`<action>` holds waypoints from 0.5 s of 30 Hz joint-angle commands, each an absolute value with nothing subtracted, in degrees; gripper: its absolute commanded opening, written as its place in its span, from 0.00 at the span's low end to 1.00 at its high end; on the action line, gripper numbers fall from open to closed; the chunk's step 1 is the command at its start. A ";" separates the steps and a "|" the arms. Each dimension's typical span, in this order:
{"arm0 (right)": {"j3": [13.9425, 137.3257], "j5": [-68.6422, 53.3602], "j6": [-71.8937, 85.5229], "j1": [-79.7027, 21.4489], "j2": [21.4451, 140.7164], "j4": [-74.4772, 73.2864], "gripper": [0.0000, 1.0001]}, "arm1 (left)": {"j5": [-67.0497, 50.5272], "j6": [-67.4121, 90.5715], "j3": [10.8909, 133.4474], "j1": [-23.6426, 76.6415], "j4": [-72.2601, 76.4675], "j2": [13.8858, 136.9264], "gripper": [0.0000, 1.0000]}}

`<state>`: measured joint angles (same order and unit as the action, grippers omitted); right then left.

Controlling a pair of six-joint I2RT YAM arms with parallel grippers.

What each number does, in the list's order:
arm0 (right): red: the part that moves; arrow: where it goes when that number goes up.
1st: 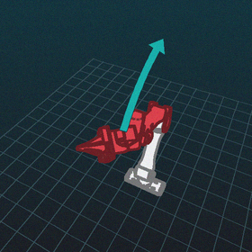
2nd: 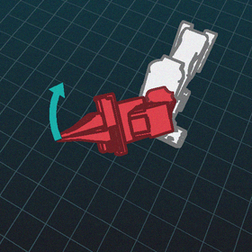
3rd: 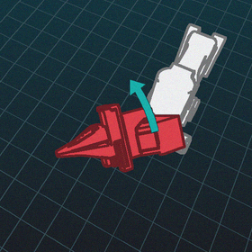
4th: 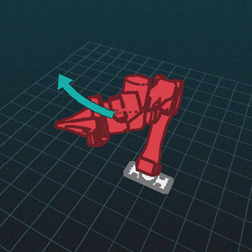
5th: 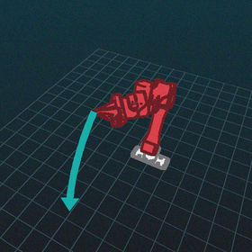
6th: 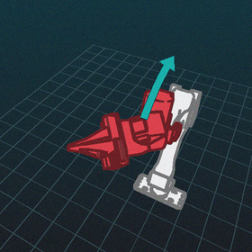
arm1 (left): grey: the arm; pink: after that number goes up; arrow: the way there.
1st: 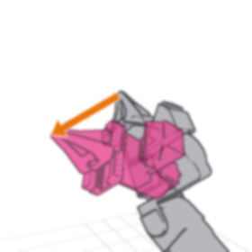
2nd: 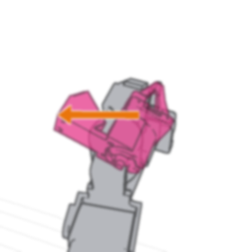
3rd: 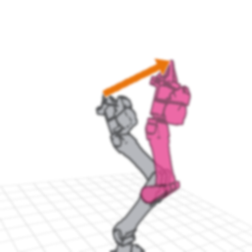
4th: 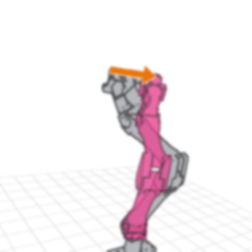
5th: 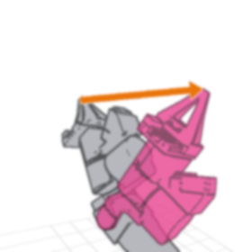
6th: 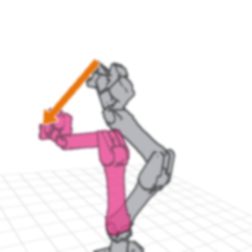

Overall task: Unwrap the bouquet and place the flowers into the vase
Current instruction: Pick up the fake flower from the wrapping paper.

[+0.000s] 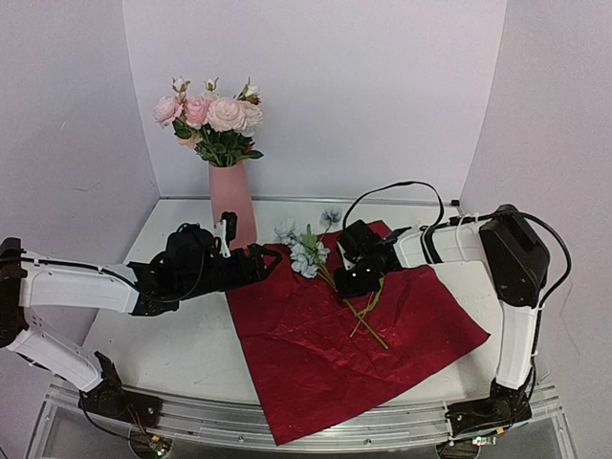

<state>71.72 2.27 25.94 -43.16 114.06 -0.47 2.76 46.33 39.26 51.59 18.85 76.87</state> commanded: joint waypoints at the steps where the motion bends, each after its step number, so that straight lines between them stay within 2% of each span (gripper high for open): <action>1: 72.77 2.64 26.80 -43.24 107.25 -3.52 0.00 | 3.45 45.91 42.46 51.68 18.21 77.32 0.85; 7: 71.71 0.49 28.12 -43.25 101.90 -2.59 0.02 | 0.99 47.71 45.21 51.68 18.25 80.81 0.85; 11: 71.35 0.48 27.67 -43.24 102.68 -2.40 0.28 | 0.19 47.98 46.68 51.68 18.29 83.04 0.85; 13: 71.36 0.47 27.36 -43.24 103.37 -2.44 0.35 | 0.29 47.91 47.03 51.68 18.28 83.46 0.85; 15: 71.26 0.44 27.03 -43.23 103.98 -2.43 0.37 | 0.64 47.84 47.01 51.70 18.28 83.40 0.85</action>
<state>71.70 0.68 27.37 -43.16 102.75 -0.59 1.06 47.71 44.26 51.59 17.79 83.17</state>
